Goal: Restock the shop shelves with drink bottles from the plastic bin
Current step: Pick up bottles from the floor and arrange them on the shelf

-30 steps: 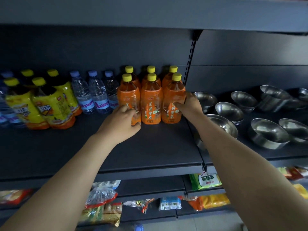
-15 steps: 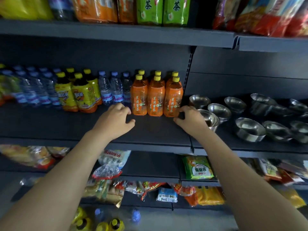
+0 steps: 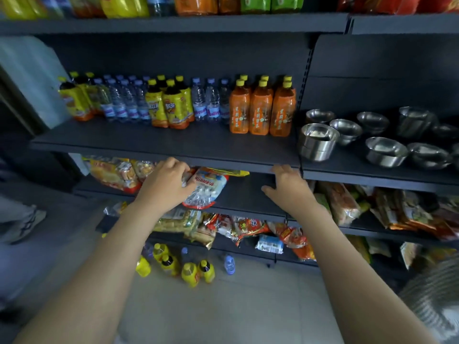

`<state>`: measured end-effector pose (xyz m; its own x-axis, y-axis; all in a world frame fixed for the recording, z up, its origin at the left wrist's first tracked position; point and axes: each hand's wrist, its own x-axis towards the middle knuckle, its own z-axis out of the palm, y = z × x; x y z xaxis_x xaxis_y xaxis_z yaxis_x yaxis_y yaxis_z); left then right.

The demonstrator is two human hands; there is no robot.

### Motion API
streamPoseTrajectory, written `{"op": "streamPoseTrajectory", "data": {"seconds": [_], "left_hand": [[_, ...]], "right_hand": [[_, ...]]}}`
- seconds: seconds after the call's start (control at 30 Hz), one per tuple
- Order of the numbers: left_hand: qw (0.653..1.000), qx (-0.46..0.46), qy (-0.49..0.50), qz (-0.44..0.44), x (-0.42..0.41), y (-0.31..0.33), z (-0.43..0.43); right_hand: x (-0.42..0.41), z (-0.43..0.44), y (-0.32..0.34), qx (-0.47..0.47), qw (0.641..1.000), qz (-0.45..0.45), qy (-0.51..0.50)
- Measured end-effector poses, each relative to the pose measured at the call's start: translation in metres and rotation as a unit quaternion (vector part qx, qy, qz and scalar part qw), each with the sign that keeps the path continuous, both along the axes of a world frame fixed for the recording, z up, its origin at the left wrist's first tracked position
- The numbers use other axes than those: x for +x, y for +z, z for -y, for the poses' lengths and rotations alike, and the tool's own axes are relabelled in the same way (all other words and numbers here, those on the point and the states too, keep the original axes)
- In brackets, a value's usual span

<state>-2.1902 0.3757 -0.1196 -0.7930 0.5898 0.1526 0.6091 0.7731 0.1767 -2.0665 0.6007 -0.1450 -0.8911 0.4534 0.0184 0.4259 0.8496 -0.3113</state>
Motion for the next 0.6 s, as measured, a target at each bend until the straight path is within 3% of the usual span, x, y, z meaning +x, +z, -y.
{"op": "streamPoseTrajectory", "data": {"seconds": [0.6], "left_hand": [[0.996,-0.014,-0.067,0.053,-0.051,-0.087,0.136]], "right_hand": [[-0.054,0.167,-0.071,-0.025,0.998,0.057,-0.031]]}}
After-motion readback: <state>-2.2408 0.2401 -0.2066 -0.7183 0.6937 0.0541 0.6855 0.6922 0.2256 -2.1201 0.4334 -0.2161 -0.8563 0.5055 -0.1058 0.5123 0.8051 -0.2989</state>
